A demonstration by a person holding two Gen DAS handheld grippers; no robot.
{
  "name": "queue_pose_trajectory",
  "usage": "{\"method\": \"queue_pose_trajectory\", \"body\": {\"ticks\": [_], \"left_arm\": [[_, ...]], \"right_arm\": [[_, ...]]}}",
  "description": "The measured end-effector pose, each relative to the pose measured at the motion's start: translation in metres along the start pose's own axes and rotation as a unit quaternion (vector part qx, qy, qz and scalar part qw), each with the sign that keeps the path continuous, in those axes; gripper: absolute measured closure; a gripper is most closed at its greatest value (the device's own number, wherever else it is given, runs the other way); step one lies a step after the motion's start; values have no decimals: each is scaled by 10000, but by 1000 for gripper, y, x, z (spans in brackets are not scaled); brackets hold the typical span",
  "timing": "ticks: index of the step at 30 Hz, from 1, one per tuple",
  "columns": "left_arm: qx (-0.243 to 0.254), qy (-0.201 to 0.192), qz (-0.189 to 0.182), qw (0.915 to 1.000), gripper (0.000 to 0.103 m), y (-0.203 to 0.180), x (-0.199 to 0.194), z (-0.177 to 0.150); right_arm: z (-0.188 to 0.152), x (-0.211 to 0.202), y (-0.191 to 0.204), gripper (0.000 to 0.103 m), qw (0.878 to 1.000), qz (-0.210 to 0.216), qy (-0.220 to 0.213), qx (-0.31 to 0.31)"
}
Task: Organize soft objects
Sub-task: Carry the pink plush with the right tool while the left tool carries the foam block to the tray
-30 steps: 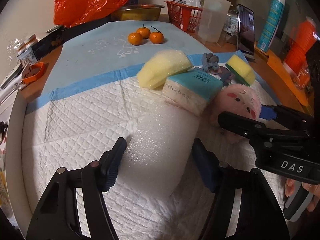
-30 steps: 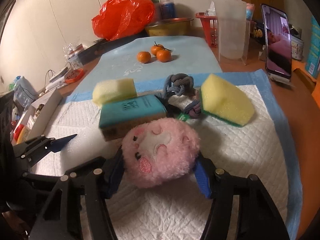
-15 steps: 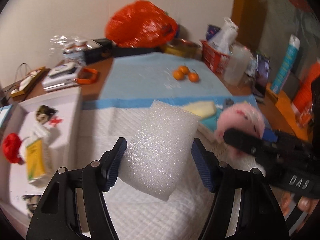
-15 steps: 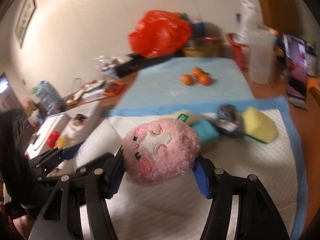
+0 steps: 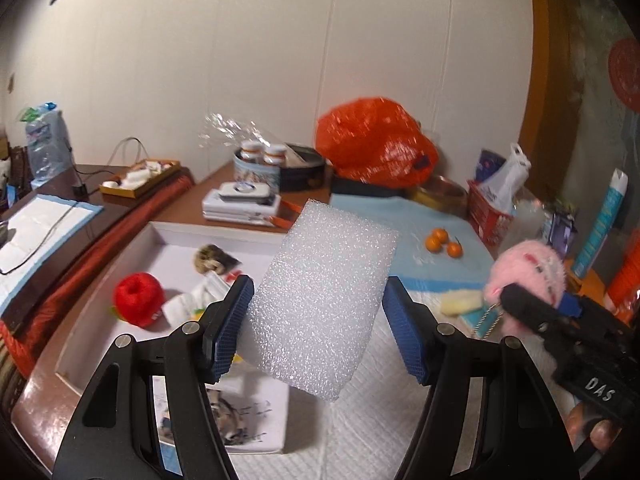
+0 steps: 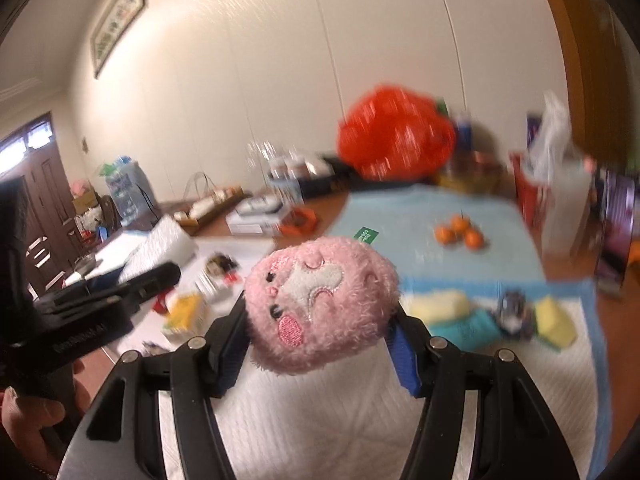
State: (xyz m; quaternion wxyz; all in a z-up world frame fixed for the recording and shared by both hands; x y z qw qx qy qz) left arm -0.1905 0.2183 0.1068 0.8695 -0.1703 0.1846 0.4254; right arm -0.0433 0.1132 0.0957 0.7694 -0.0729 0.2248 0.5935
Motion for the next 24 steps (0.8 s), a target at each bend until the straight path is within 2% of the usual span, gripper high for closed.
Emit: {"method": "queue_pose_trajectory", "body": {"ticks": [6,12,19,24], "left_arm": [[-23,-644,184,9977,36,18,-36,20],[32,-1136,224,9933,36,28,-68,38],[-63,-1006,196,9947,36,42,-68,33],[-105,-1023,212,9945,36,47,-71,35]], "right_arm": [[32,-27,19,41,9964,56,-839,-86],[54,-41,23,41,9912,177,-1314,6],[45,-31,35,41,9932,360,-1105,41],[44,-35,45,41,9929,395,-1121,-20]]}}
Point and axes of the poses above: each gripper's, at about its wrist camera, not at the fingertips, and x roughly the way its jaws point, y to its left, z to its top, the point moved 5 cm from there along x, roughly the way its jaws point, and after that the axes turned 1 degree about -z, right-handed, at the moved point
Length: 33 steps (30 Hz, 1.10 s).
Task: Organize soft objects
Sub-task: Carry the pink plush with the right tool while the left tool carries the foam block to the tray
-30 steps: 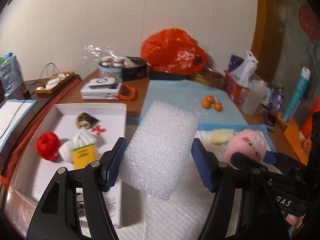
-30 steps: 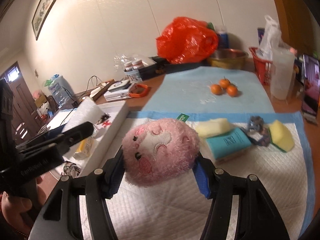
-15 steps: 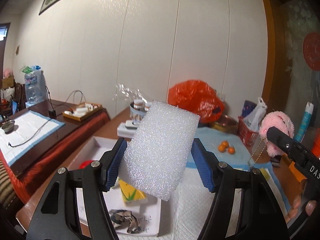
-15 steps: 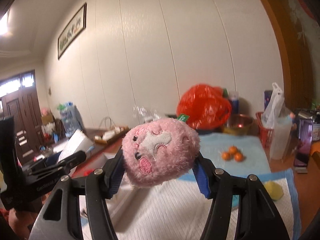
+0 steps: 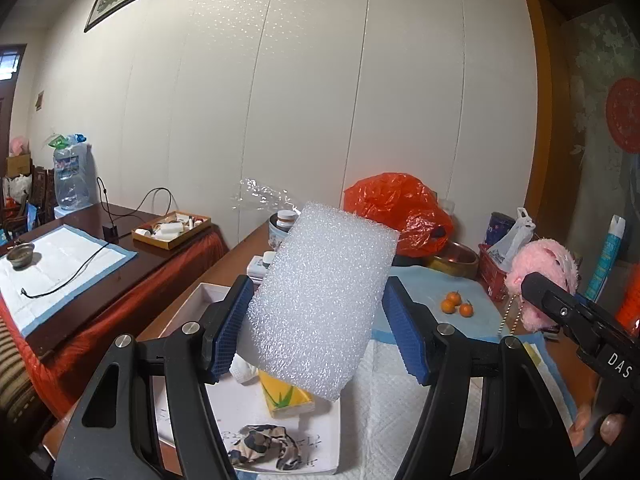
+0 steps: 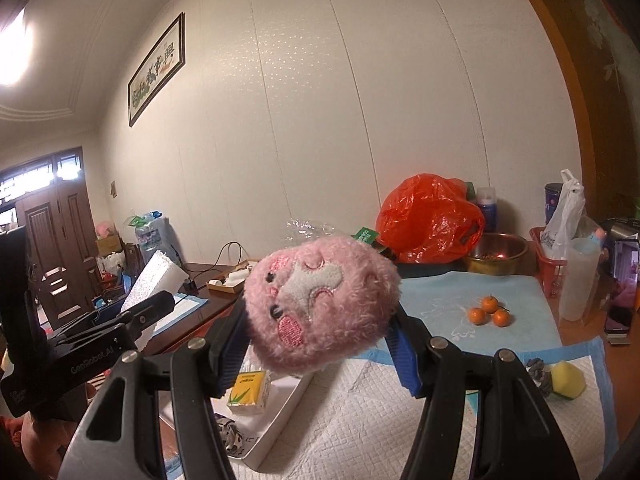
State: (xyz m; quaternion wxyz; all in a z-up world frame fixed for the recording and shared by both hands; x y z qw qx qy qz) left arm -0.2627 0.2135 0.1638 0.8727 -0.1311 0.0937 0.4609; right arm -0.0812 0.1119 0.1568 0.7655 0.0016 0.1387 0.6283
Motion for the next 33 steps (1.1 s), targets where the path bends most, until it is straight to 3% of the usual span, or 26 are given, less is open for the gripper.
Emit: {"method": "queue_pose_trajectory", "body": {"ticks": [12,24,33], "left_arm": [[-131,60,75,9999,36,34,1,0],[-478,268,85,9985,36,97,24,9],[-377,1001,-39,9943,36,121,67,-17]], "right_arm": [[-4,13,26,40,9998,46,123,-118],[-9,46,57,40,9989,120,378,-243],[-35,96,54,40,9938,137,1068,265]]}}
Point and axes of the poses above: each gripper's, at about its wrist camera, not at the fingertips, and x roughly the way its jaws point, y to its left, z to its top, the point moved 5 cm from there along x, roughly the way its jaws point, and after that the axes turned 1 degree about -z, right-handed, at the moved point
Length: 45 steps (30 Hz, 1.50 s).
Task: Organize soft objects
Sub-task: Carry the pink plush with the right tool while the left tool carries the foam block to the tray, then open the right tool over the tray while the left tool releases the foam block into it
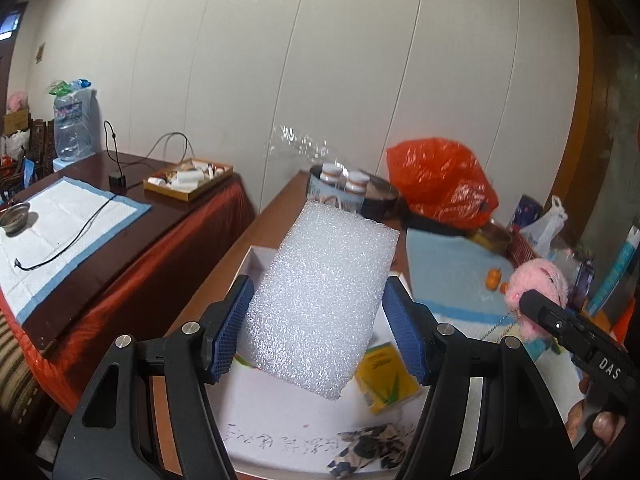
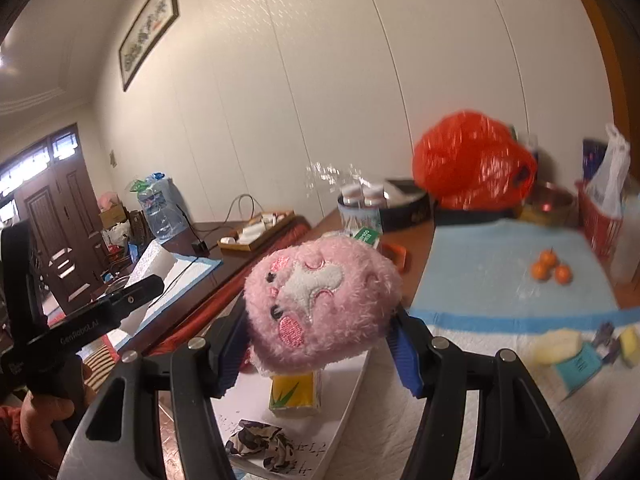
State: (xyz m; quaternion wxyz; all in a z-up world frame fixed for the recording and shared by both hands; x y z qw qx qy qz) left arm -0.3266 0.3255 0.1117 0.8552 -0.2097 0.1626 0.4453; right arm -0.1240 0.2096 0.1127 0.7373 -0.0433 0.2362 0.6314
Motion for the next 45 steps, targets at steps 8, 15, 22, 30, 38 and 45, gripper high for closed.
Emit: {"method": "queue_pose_trajectory", "body": {"ticks": [8,15,22,30,38,45], "left_arm": [[335,458,-131,9983,36,5,26,-18],[538,833,-293,9946,36,6,42,-39],[566,955,-399,9930,36,8,48,-43],[397,1156,-485,9913,29,14,56,-49],[190,808,-296,9961,0,25,46,-42],[140,625,-356,9973,0,19,31,-37]], "right_arm": [[-10,42,9,40,9992,-192,338,50],[1,76,26,40,9987,-250,433,56],[-7,103,35,40,9971,-282,699,114],[-16,119,31,20,9943,-339,976,249],[-19,103,28,14,9950,-500,739,438],[-26,91,26,13,9944,-502,780,515]]}}
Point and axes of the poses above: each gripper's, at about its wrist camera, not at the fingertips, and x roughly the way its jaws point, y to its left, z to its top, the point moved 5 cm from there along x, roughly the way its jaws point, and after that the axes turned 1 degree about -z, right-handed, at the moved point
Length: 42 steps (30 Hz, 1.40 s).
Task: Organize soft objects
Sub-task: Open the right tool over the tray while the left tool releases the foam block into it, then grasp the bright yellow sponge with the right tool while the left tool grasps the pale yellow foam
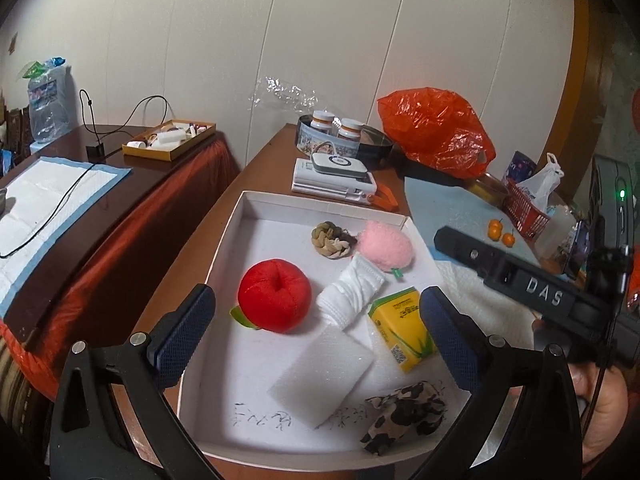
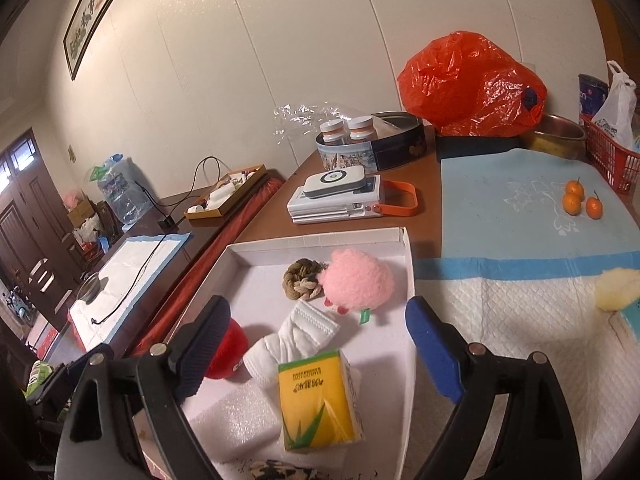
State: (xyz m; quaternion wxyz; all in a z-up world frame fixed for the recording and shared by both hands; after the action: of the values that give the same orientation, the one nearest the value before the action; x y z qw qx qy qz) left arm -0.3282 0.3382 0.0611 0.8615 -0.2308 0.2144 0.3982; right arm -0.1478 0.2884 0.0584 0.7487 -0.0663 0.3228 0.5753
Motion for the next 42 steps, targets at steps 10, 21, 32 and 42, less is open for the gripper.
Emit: {"method": "queue_pose_trajectory", "body": {"ticks": [10,21,32,42], "left_arm": [[130,-73,-117,9998,0,-51,-5,-1],[306,311,-367,9984,0,-151,19,-23],[456,435,-975,9932,0,-257,72,-11],[-57,1412,-1578,9773,0,-322,169,-39]], "right_arm": [[-14,-39,-38,13,9998,-35,-150,114],[-23,-78,-146,13,9970,-493,-52,597],[-21,-123,-289,13,9864,-1169,-252,1131],[-34,-125,-400,13,9680,-1447,-194,2043]]}}
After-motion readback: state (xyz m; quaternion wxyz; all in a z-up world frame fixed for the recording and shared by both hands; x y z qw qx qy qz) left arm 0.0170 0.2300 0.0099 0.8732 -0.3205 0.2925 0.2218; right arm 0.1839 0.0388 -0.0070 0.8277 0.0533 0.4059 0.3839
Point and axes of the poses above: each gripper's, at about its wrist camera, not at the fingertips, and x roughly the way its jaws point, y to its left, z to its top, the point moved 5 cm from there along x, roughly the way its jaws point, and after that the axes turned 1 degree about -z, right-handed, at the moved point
